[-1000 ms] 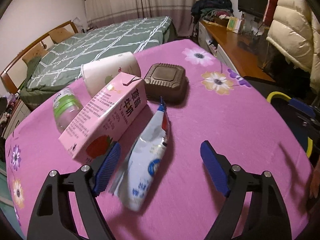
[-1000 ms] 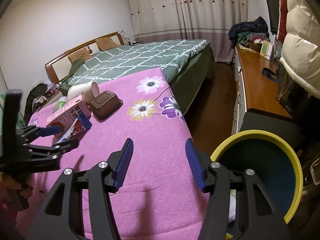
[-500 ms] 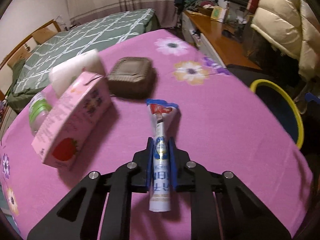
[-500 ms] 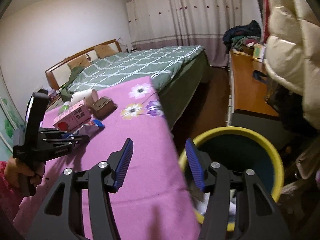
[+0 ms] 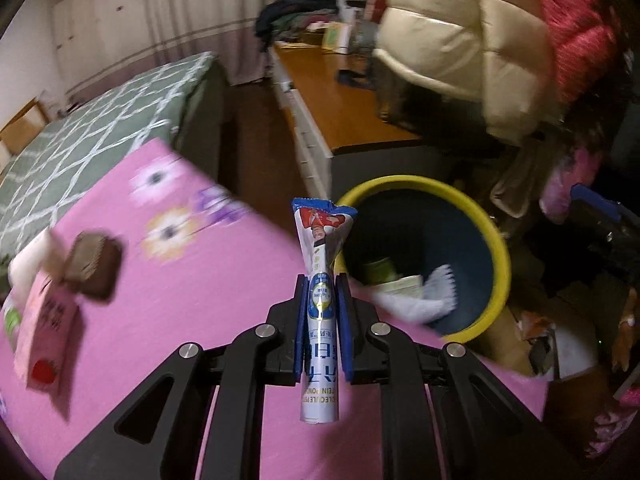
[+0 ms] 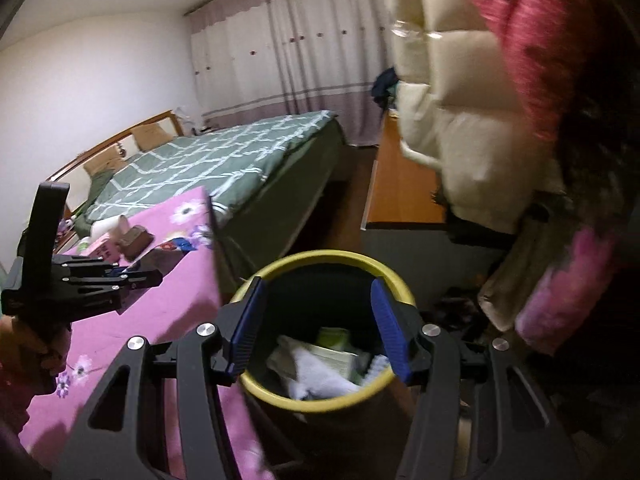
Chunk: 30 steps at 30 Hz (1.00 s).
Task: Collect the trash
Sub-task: 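Carry the toothpaste tube with the left gripper over the yellow bin and open, then move both open grippers back toward the remaining items on the table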
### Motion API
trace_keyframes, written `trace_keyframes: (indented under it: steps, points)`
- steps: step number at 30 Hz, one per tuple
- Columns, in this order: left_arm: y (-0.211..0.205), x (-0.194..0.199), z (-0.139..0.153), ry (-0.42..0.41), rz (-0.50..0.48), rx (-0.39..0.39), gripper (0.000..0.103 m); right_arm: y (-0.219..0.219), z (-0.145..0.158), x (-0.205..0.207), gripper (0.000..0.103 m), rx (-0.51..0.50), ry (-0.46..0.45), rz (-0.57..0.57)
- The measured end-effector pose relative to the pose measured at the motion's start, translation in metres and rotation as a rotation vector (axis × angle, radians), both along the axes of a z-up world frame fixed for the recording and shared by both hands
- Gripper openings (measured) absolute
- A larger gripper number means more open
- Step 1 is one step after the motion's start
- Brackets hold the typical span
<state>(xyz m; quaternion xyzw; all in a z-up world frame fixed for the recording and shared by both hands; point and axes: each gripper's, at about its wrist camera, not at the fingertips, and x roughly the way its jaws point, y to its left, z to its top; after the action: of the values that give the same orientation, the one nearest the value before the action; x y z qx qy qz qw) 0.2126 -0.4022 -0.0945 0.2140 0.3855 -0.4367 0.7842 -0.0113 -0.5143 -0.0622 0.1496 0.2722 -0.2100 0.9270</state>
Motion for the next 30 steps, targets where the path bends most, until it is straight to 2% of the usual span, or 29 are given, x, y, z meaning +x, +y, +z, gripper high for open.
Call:
trace_keyframes:
  steps: [7,11,12,14,15,16,22,25,30]
  points:
    - [-0.064,-0.021,-0.009,0.035,-0.068,0.022,0.014,-0.024,-0.008,-0.025,0.052,0.012,0.014,-0.061]
    - [-0.103,-0.025,-0.027,0.054,-0.101,0.057,0.016,-0.03,-0.006,-0.037,0.052,0.011,0.004,-0.096]
    - [-0.111,-0.026,-0.032,0.06,-0.104,0.069,0.022,-0.031,-0.004,-0.042,0.052,0.005,0.0,-0.106]
    - [-0.123,-0.027,-0.04,0.056,-0.102,0.087,0.058,-0.031,-0.001,-0.048,0.052,-0.002,-0.006,-0.12]
    - [-0.127,-0.028,-0.042,0.038,-0.095,0.088,0.082,-0.032,0.0,-0.052,0.052,-0.003,-0.008,-0.126]
    - [-0.132,-0.032,-0.043,0.006,-0.099,0.085,0.083,-0.033,0.001,-0.054,0.052,-0.005,-0.007,-0.131]
    - [-0.128,-0.038,-0.036,0.009,-0.099,0.061,0.083,-0.032,0.006,-0.056,0.052,-0.007,-0.013,-0.143]
    - [-0.099,-0.034,-0.021,0.004,-0.068,0.032,0.083,-0.03,0.007,-0.053,0.052,-0.01,-0.015,-0.131]
    - [-0.015,-0.019,0.007,-0.013,0.054,-0.04,0.084,-0.02,0.006,-0.038,0.052,-0.009,-0.007,-0.077]
